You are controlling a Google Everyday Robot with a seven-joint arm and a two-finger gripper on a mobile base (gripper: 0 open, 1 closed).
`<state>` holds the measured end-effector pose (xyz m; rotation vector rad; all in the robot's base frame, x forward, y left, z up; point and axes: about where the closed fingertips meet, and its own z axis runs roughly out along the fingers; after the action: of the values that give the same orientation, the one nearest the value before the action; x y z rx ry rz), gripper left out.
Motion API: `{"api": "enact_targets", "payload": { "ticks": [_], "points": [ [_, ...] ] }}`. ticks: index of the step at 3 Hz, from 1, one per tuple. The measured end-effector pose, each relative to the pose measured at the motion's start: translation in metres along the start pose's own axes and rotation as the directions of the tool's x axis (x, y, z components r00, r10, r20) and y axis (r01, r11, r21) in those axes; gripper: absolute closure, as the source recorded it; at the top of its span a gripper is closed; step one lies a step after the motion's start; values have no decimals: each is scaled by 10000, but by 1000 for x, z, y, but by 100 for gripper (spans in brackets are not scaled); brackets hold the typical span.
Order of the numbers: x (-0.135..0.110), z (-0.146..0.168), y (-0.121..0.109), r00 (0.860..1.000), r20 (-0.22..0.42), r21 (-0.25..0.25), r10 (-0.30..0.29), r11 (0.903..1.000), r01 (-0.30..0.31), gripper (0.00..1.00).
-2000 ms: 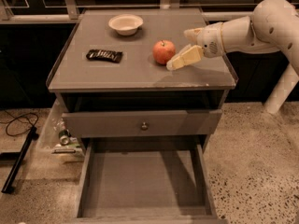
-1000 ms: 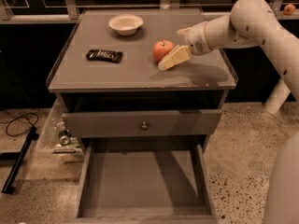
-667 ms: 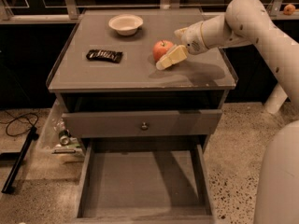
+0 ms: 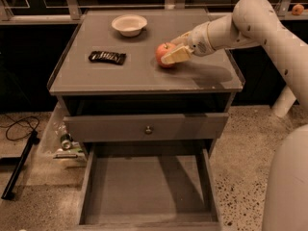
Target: Place apple into middle drawer
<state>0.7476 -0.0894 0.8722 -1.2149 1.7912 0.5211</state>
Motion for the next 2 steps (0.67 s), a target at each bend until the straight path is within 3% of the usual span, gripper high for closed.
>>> {"api": "enact_targets", "payload": {
  "ticks": [2],
  "points": [
    [0,0,0,10000,0,-1,0,10000,0,88]
  ]
}}
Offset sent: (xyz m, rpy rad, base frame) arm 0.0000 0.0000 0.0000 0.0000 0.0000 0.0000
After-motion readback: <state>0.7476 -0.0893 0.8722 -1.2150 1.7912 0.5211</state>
